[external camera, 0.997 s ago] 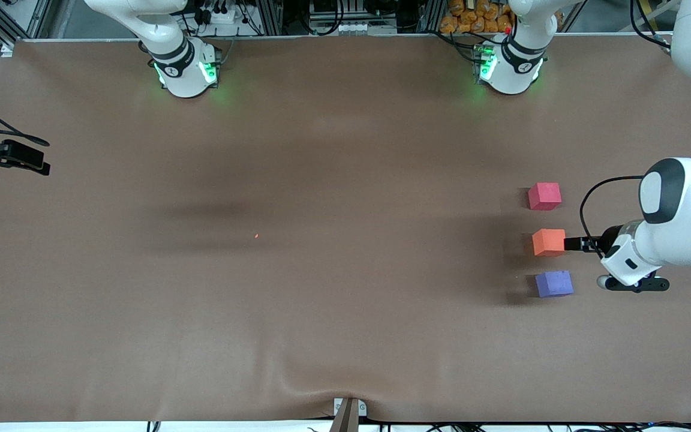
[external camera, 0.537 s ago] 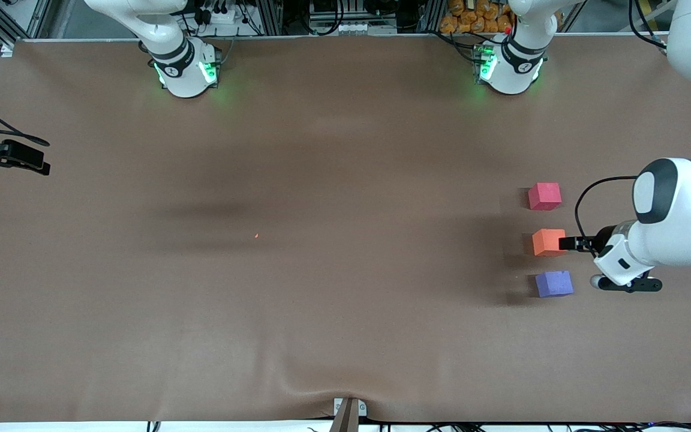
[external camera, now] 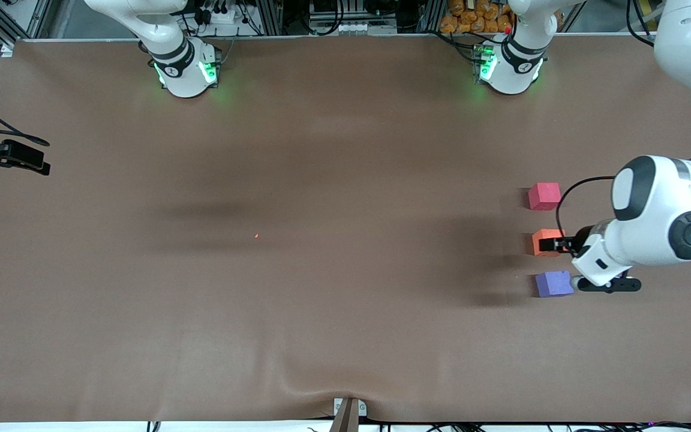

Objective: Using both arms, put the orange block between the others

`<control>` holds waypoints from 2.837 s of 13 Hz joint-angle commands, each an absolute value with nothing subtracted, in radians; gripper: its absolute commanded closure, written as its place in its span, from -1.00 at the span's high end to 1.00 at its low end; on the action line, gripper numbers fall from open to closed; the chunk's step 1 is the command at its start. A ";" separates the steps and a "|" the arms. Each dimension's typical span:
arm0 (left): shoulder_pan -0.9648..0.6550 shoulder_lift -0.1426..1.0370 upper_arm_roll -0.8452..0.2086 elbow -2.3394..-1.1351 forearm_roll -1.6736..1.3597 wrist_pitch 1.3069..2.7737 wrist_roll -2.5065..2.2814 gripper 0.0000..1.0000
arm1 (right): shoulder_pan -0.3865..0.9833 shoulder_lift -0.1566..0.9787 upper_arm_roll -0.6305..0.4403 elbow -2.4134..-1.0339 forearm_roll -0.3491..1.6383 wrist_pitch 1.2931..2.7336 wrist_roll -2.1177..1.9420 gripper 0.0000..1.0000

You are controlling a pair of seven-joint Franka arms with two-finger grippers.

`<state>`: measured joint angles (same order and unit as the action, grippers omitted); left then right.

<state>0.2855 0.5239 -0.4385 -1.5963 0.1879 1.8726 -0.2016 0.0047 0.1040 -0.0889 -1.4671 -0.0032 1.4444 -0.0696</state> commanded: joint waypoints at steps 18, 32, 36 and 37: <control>0.204 0.365 -0.523 -1.413 0.167 1.592 -0.344 1.00 | 0.003 0.087 -0.084 -1.447 -0.025 1.440 -0.078 1.00; 0.345 0.086 -0.512 -1.413 0.143 1.517 -0.207 1.00 | 0.032 0.063 -0.084 -1.348 -0.025 1.132 -0.084 1.00; 0.313 0.032 -0.448 -1.428 0.130 1.516 -0.161 1.00 | 0.041 0.060 -0.086 -1.437 -0.025 1.238 -0.084 1.00; 0.257 0.023 -0.374 -1.440 0.112 1.514 -0.138 1.00 | 0.041 0.055 -0.084 -1.453 -0.025 1.280 -0.084 1.00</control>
<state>0.3145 0.0793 -0.4698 -1.4007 0.1530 1.5246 -0.1847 0.0327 0.0758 -0.0814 -1.4088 -0.0032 1.2231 -0.0717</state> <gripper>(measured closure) 0.000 0.000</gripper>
